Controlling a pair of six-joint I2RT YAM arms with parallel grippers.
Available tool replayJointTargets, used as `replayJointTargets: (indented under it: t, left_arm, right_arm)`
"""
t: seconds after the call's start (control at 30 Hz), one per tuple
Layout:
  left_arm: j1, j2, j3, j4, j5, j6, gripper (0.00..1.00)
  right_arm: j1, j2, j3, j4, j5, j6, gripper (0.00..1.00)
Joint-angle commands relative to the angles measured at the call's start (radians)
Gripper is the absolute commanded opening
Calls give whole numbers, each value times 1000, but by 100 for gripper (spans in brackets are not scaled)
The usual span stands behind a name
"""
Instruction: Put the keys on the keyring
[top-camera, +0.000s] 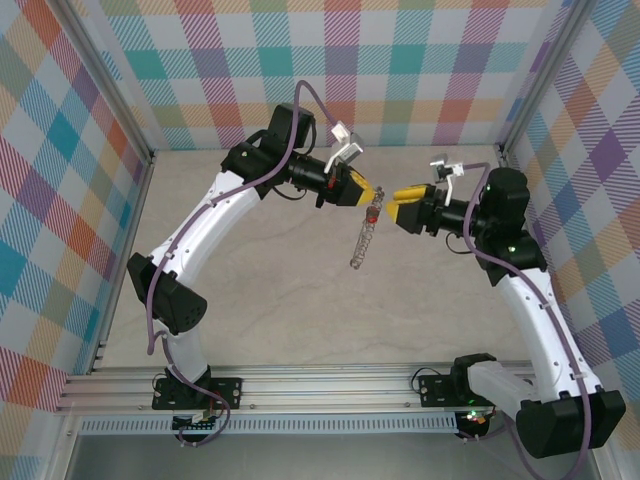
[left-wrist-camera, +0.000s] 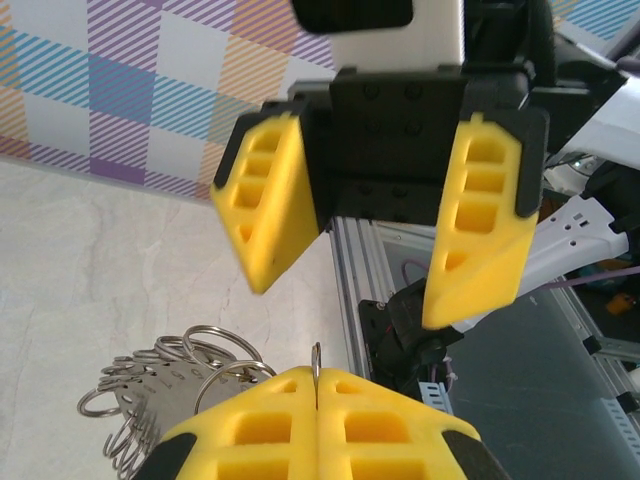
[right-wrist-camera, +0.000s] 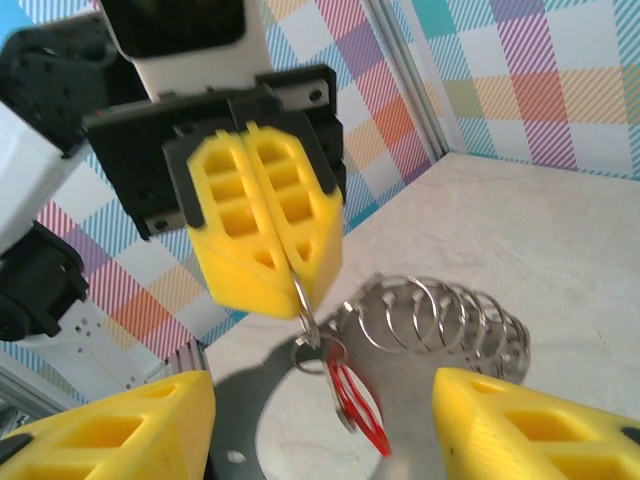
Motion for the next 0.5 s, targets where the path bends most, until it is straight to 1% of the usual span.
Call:
replayJointTargets:
  t: [0.0, 0.13, 0.47]
  left_arm:
    - [0, -46, 5, 55, 18, -20, 0]
    - [-1, -44, 5, 72, 21, -38, 0]
    - [-2, -39, 5, 99, 20, -64, 0]
  right_arm:
    - [-4, -13, -47, 130, -39, 68, 61]
    - [2, -15, -95, 194, -61, 113, 61]
    - [62, 38, -111, 233, -52, 119, 60]
